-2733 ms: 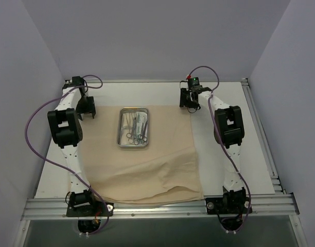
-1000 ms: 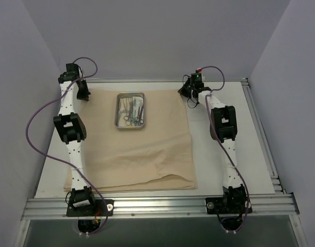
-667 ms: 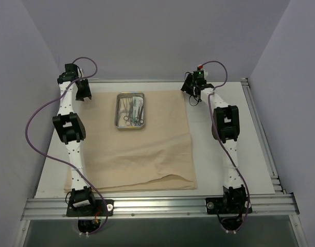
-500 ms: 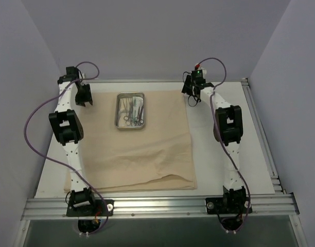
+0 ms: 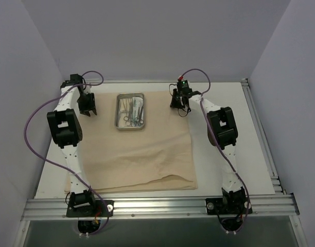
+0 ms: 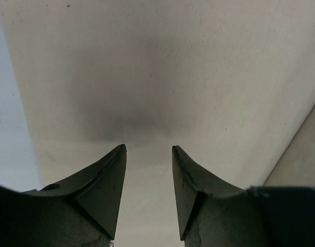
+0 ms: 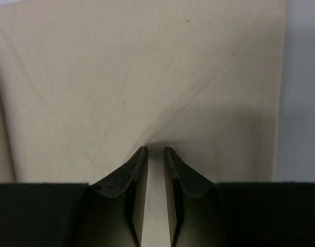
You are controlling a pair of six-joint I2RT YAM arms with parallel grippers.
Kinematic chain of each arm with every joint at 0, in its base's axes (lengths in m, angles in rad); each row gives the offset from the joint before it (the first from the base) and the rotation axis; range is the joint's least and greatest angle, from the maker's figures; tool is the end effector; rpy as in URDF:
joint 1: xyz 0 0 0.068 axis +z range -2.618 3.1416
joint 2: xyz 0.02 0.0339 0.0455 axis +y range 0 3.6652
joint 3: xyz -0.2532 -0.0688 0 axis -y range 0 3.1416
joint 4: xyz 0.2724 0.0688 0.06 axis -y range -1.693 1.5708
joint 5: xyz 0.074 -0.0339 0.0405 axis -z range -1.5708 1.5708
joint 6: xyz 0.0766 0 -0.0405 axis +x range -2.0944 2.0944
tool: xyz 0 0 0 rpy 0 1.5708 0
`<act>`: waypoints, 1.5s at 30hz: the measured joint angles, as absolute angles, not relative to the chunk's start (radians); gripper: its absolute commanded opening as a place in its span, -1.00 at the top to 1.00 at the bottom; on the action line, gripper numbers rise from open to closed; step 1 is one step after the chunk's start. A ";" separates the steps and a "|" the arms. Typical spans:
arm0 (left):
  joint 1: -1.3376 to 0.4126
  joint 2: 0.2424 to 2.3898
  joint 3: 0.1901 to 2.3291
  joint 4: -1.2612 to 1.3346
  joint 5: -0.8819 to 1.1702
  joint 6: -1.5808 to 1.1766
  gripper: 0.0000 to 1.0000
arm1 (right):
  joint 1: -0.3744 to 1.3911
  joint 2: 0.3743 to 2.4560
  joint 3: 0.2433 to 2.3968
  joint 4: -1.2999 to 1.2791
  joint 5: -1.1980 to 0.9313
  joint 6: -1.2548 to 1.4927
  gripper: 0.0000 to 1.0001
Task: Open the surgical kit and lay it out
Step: Smooth out the surgical kit at the center of the board.
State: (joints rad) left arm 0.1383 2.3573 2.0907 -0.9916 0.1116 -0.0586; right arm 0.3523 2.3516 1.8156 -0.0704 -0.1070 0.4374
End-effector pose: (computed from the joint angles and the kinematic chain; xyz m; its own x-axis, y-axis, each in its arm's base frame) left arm 0.5202 0.0638 0.1356 -0.9348 -0.1889 -0.3008 -0.1581 0.9796 -0.1238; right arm 0.5476 0.2100 0.1203 -0.6648 0.2043 -0.7186 -0.1588 0.9012 0.4032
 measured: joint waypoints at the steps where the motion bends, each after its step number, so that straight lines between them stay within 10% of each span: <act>1: 0.138 2.385 2.116 -0.992 0.112 -0.064 0.01 | 0.343 2.361 1.822 -0.063 -0.123 0.454 0.69; 14: 0.139 2.734 2.710 -1.143 0.113 -0.113 0.00 | 0.282 2.490 1.994 -0.016 -0.187 0.600 0.70; 45: 0.163 2.598 2.576 -1.138 -0.088 -0.027 -0.57 | 0.301 2.433 2.035 -0.238 0.113 0.385 0.05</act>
State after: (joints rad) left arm 0.1635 2.5980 2.5763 -1.1378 -0.0879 -0.0273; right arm 0.3008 2.4329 2.0354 -0.2382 0.1127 0.3847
